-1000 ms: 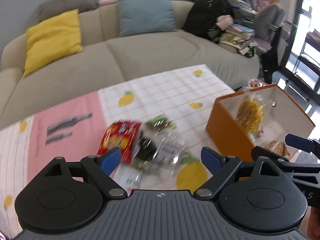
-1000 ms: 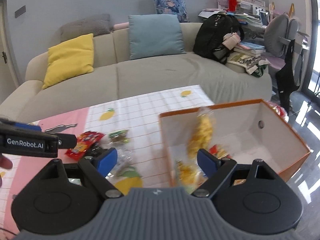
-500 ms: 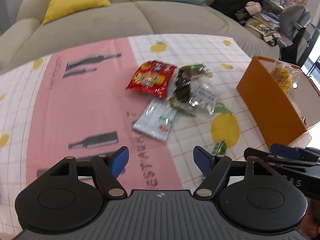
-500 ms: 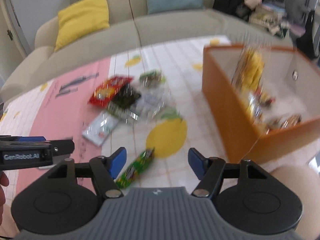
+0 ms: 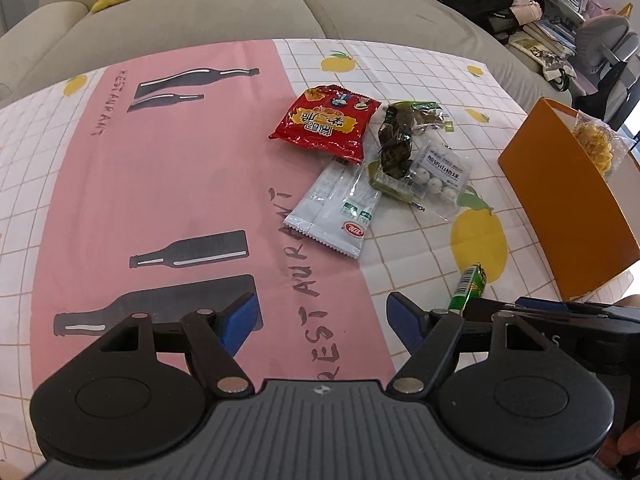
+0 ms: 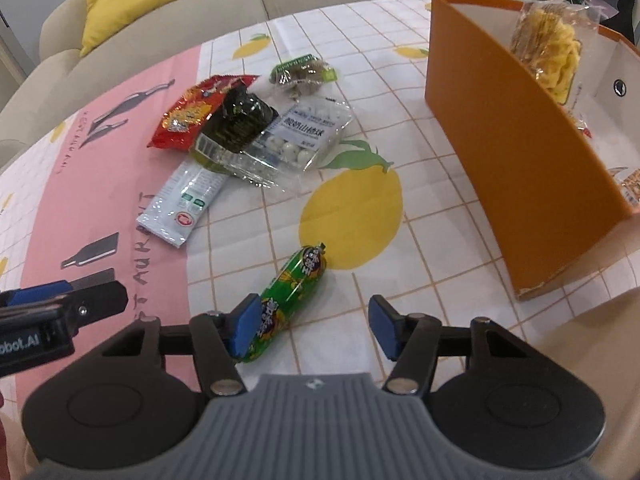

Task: Organize snacks
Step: 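Grasp the green sausage stick with the right tool while the left tool grasps the white packet, then lift both held snacks and carry them over the orange box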

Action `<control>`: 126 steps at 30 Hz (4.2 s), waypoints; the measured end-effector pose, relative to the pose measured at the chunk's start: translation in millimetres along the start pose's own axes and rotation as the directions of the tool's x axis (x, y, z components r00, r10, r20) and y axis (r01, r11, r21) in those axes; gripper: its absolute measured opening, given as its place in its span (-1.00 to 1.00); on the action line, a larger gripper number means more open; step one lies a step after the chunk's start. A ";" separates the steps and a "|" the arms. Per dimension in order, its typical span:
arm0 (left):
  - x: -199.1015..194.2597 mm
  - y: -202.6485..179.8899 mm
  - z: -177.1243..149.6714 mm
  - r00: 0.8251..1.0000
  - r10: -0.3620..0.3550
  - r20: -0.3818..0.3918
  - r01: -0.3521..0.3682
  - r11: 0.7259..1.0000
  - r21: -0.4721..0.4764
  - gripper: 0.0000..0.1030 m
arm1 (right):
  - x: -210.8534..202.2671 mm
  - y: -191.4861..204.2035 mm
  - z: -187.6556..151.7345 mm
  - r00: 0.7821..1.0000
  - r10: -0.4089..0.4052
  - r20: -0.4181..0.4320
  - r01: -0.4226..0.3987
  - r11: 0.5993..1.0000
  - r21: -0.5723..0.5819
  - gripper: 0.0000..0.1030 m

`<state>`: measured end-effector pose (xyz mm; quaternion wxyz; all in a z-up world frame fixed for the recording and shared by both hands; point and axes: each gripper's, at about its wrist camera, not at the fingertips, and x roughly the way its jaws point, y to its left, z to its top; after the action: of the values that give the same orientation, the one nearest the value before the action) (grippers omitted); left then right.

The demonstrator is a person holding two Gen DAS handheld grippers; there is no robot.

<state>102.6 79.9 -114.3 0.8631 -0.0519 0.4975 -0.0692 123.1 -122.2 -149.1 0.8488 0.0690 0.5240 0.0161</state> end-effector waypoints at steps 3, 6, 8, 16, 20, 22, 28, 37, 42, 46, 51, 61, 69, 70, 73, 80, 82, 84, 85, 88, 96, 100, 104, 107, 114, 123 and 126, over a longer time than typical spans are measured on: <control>3.7 3.5 -1.2 1.000 -0.010 0.005 0.010 1.000 0.000 0.68 | 4.7 0.9 3.1 1.000 0.015 0.005 -0.015 1.000 0.001 0.09; 8.3 3.7 -1.2 1.000 -0.018 0.005 0.018 1.000 0.009 0.68 | 8.6 6.3 6.7 1.000 0.023 0.011 -0.023 0.999 -0.023 -0.11; 11.4 2.6 -0.3 1.000 -0.018 0.003 0.017 1.000 0.019 0.68 | 13.9 9.5 9.2 1.000 0.030 -0.005 -0.030 0.999 -0.032 -0.27; 26.7 -2.0 9.1 1.000 -0.007 0.006 0.007 0.997 0.074 0.68 | 20.3 16.1 8.6 0.999 0.039 -0.017 -0.040 0.994 -0.104 -0.48; 37.1 -7.9 19.7 1.000 -0.006 0.008 0.005 0.992 0.126 0.73 | 24.1 12.8 21.8 1.000 0.018 0.009 -0.016 0.991 -0.130 -0.51; 42.5 -10.1 25.3 1.000 -0.008 0.012 0.006 0.990 0.143 0.75 | 26.6 12.1 31.4 1.000 0.005 0.029 -0.001 0.990 -0.143 -0.51; 60.6 -15.2 41.5 1.000 -0.011 0.027 0.006 0.980 0.201 0.82 | 36.4 13.9 44.2 0.997 -0.027 0.070 0.040 0.981 -0.191 -0.51; 88.9 -14.8 51.0 1.000 0.012 0.001 -0.012 0.962 0.272 0.86 | 36.5 16.2 39.0 0.997 -0.012 0.072 0.028 0.975 -0.220 -0.28; 96.4 -17.0 58.4 1.000 0.000 0.002 -0.001 0.957 0.290 0.90 | 35.0 13.6 35.1 0.999 -0.004 0.041 0.013 0.980 -0.197 -0.18; 100.0 -20.3 62.3 1.000 0.004 0.011 -0.007 0.960 0.280 0.91 | 35.2 11.5 30.5 1.000 0.001 0.022 0.003 0.985 -0.171 -0.18; 96.4 -21.7 59.9 1.000 0.001 0.024 -0.007 0.967 0.256 0.50 | 34.4 16.4 25.0 0.999 -0.026 0.040 0.034 0.978 -0.206 -0.34; 75.5 -22.7 43.2 0.998 0.042 -0.056 -0.033 0.988 0.153 0.16 | 30.8 15.9 21.7 0.999 -0.029 0.041 0.037 0.973 -0.227 -0.53; 44.6 -16.4 5.3 0.985 0.050 -0.164 -0.035 0.995 0.094 0.16 | 23.4 14.3 10.4 1.000 -0.013 0.002 0.013 0.964 -0.265 -0.53; 41.5 -14.3 0.2 0.984 0.049 -0.172 -0.035 0.996 0.083 0.16 | 22.9 14.9 8.4 1.000 -0.013 0.001 0.013 0.962 -0.273 -0.52; 35.3 -12.7 -8.6 0.985 0.050 -0.166 -0.036 0.995 0.089 0.18 | 20.1 14.6 2.5 1.000 -0.014 0.006 0.015 0.957 -0.291 -0.51; 30.3 -6.9 -12.3 0.996 0.012 -0.084 -0.007 0.998 0.058 0.45 | 16.0 10.8 0.6 1.000 -0.011 0.019 0.015 0.962 -0.272 -0.16; 31.4 -7.4 -12.7 0.998 0.011 -0.060 -0.007 0.998 0.060 0.56 | 13.6 8.0 0.1 1.000 -0.008 0.026 0.014 0.965 -0.263 -0.10; 33.0 -7.7 -13.7 0.999 0.014 -0.050 -0.011 0.998 0.065 0.61 | 12.8 5.6 0.2 1.000 0.004 0.024 0.002 0.968 -0.251 -0.09; 34.6 -7.7 -13.7 0.999 0.014 -0.049 -0.011 0.998 0.066 0.63 | 12.4 5.0 0.2 1.000 0.006 0.023 0.000 0.969 -0.247 -0.08; 38.1 -10.1 -12.7 0.999 0.015 -0.037 -0.012 0.997 0.079 0.72 | 14.0 4.2 -0.2 1.000 0.007 0.013 -0.003 0.971 -0.237 -0.09; 51.9 -23.9 -6.5 0.999 0.036 -0.013 -0.033 0.984 0.175 0.71 | 17.4 2.1 2.0 0.999 0.029 0.023 -0.023 0.977 -0.211 -0.13; 51.7 -28.3 -9.5 0.999 0.037 0.005 -0.038 0.978 0.204 0.50 | 19.1 6.4 0.1 0.999 0.014 0.051 -0.001 0.969 -0.246 -0.43; 48.8 -27.7 -8.1 0.999 0.042 0.017 -0.045 0.980 0.194 0.15 | 19.8 8.7 -0.2 0.998 0.018 0.058 -0.003 0.966 -0.257 -0.55; 48.7 -26.9 -6.4 0.999 0.048 0.024 -0.051 0.984 0.170 0.10 | 20.5 8.0 0.7 0.998 0.024 0.057 -0.009 0.968 -0.250 -0.56; 34.4 -22.8 -4.7 0.998 0.034 0.046 -0.038 0.996 0.082 0.06 | 10.4 8.2 1.8 0.996 0.046 0.083 -0.023 0.968 -0.252 -0.58; -3.9 -30.5 11.5 0.995 -0.018 0.098 0.016 1.000 0.021 0.06 | -18.2 3.4 17.0 0.989 0.085 0.121 -0.060 0.978 -0.198 -0.58; -19.5 -37.9 20.3 0.991 -0.049 0.123 0.048 0.999 0.015 0.06 | -36.0 -1.3 24.7 0.983 0.100 0.154 -0.070 0.979 -0.191 -0.59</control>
<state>107.9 46.3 -81.5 0.8905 -0.0631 0.4415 -0.0896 128.9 -129.6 -106.5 0.8899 0.0133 0.4459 0.0955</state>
